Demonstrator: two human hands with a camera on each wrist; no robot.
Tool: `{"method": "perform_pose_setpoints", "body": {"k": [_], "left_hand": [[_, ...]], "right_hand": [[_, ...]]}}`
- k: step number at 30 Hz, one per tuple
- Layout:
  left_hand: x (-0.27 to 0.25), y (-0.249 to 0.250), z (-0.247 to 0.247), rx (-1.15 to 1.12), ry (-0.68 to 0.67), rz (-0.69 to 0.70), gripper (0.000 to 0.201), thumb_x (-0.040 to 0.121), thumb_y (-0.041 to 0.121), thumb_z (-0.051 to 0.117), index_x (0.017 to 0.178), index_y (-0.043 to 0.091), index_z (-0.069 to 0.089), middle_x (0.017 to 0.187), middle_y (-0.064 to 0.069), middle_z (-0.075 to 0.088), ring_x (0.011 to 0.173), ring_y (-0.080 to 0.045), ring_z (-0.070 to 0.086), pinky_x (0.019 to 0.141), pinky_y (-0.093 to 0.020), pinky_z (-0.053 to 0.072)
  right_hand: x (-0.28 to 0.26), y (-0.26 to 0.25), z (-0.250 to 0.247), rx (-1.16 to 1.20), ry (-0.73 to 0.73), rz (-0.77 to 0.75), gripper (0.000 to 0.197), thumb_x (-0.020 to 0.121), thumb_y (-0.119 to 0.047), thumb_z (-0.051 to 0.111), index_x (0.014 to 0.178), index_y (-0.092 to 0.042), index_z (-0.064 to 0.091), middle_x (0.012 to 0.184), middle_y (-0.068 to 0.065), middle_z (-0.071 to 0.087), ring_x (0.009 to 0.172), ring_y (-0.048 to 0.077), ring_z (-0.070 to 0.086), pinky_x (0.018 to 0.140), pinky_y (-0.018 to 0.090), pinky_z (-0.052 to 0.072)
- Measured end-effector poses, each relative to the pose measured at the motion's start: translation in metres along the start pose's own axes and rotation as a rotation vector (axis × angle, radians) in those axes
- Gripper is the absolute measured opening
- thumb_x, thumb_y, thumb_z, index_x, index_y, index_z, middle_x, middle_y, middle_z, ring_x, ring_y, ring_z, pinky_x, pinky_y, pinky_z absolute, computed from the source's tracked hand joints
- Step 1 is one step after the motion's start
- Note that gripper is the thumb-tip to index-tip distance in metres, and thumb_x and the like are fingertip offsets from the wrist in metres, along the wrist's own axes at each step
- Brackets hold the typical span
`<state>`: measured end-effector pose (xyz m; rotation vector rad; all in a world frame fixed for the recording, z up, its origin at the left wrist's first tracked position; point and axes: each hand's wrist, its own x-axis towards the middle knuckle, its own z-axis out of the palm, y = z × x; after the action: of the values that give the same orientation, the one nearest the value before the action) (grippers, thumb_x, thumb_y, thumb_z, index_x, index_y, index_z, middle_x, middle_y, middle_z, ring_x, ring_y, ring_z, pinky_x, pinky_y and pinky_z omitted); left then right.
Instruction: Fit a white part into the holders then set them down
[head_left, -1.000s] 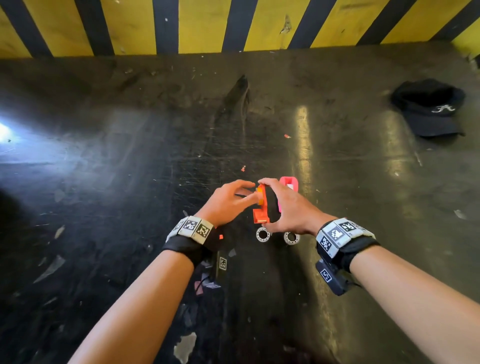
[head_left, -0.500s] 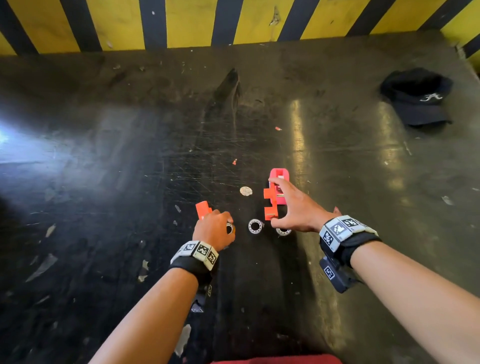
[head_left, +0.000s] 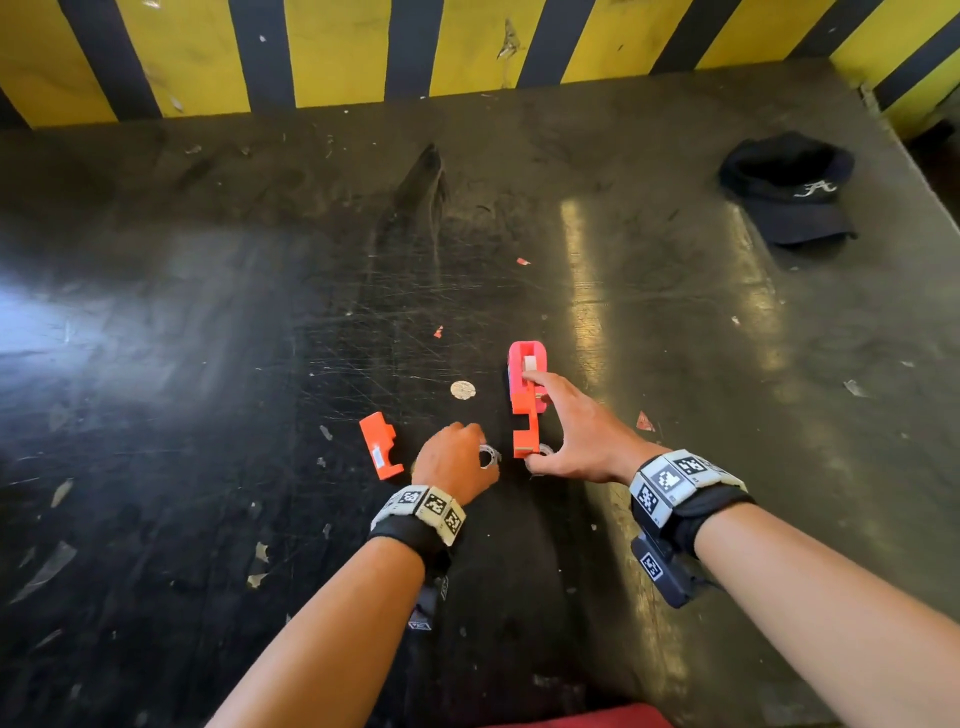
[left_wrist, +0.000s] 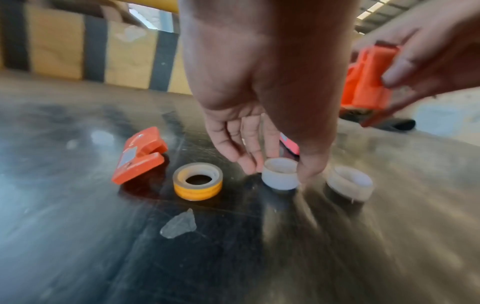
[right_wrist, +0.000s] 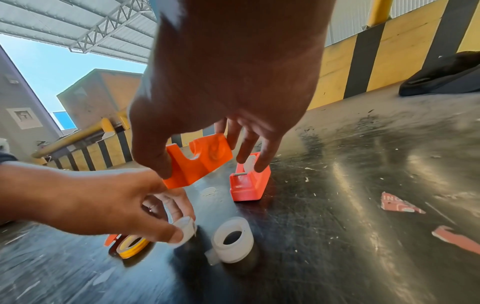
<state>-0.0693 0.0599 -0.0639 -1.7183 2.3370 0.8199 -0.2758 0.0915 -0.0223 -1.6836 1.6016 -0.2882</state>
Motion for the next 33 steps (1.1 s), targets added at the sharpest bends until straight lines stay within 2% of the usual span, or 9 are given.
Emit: {"method": "perform_pose_setpoints", "body": {"k": [4,7,10,13,19,24,29,31,33], "left_hand": [[-0.002,-0.013,-0.025,-0.602,0.037,-0.016,0.028,0.087,0.034,0.078,0.114,0.026,0.074,0.11,0.009,0.078,0.099,-0.004,0.073,0.091,-0.025,0.057],[-0.007,-0.01,-0.05,-0.854,0.007,0.045,0.031,0.091,0.019,0.076,0.12,0.026,0.07,0.116,0.005,0.076,0.094,-0.005,0.076,0.079,-0.021,0.061],[-0.008,-0.01,-0.063,-0.841,-0.001,0.096,0.039,0.091,0.017,0.076,0.129,0.021,0.068,0.119,0.007,0.074,0.107,-0.006,0.074,0.089,-0.025,0.061],[-0.009,-0.014,-0.068,-0.855,-0.007,0.093,0.043,0.091,0.02,0.076,0.133,0.024,0.067,0.125,0.006,0.073,0.115,-0.008,0.071,0.098,-0.034,0.059],[-0.016,-0.015,-0.073,-0.97,-0.042,0.104,0.042,0.093,0.013,0.074,0.134,0.017,0.066,0.122,0.002,0.075,0.104,-0.014,0.077,0.092,-0.032,0.061],[-0.019,-0.013,-0.074,-0.909,-0.059,0.139,0.042,0.093,0.015,0.073,0.135,0.018,0.066,0.121,0.005,0.075,0.108,-0.009,0.075,0.092,-0.03,0.062],[-0.015,-0.017,-0.076,-0.89,-0.075,0.114,0.052,0.093,0.018,0.073,0.143,0.02,0.057,0.131,-0.002,0.07,0.104,-0.014,0.077,0.093,-0.04,0.063],[-0.01,-0.03,-0.081,-0.771,-0.032,0.076,0.057,0.092,0.028,0.075,0.145,0.026,0.053,0.132,0.003,0.068,0.098,-0.014,0.077,0.094,-0.042,0.062],[-0.006,-0.05,-0.087,-0.544,0.058,0.008,0.055,0.09,0.031,0.076,0.141,0.028,0.056,0.132,0.005,0.067,0.098,-0.013,0.075,0.097,-0.036,0.058]], "right_hand": [[-0.004,0.004,0.0,0.063,0.022,0.006,0.107,0.076,-0.035,0.089,0.161,-0.028,0.024,0.162,-0.002,0.035,0.144,0.017,0.043,0.107,0.026,0.034],[-0.003,-0.002,0.002,0.089,0.022,-0.012,0.104,0.074,-0.037,0.09,0.158,-0.03,0.029,0.161,-0.003,0.038,0.143,0.016,0.043,0.112,0.03,0.037],[0.0,-0.013,0.005,0.129,0.029,-0.052,0.104,0.069,-0.039,0.091,0.156,-0.033,0.033,0.159,-0.002,0.043,0.14,0.017,0.049,0.114,0.04,0.044],[0.004,-0.021,0.006,0.142,0.048,-0.071,0.104,0.069,-0.038,0.091,0.156,-0.032,0.034,0.158,-0.001,0.044,0.136,0.016,0.051,0.11,0.034,0.044],[0.005,-0.026,0.004,0.173,0.036,-0.09,0.104,0.07,-0.035,0.091,0.157,-0.028,0.036,0.154,-0.001,0.047,0.132,0.015,0.053,0.11,0.033,0.048],[0.006,-0.035,0.005,0.136,0.021,-0.137,0.102,0.071,-0.028,0.092,0.158,-0.022,0.038,0.154,-0.001,0.048,0.131,0.006,0.045,0.103,0.017,0.041],[0.01,-0.036,0.007,0.22,0.0,-0.125,0.089,0.07,-0.023,0.092,0.143,-0.034,0.042,0.131,-0.012,0.053,0.116,0.008,0.059,0.106,0.028,0.052],[0.013,-0.035,0.007,0.201,0.0,-0.113,0.083,0.07,-0.024,0.093,0.138,-0.033,0.045,0.122,-0.017,0.053,0.112,0.002,0.06,0.106,0.032,0.054],[0.017,-0.034,0.006,0.183,0.001,-0.101,0.082,0.069,-0.026,0.093,0.136,-0.034,0.046,0.122,-0.014,0.054,0.111,0.005,0.062,0.104,0.037,0.056]]}}
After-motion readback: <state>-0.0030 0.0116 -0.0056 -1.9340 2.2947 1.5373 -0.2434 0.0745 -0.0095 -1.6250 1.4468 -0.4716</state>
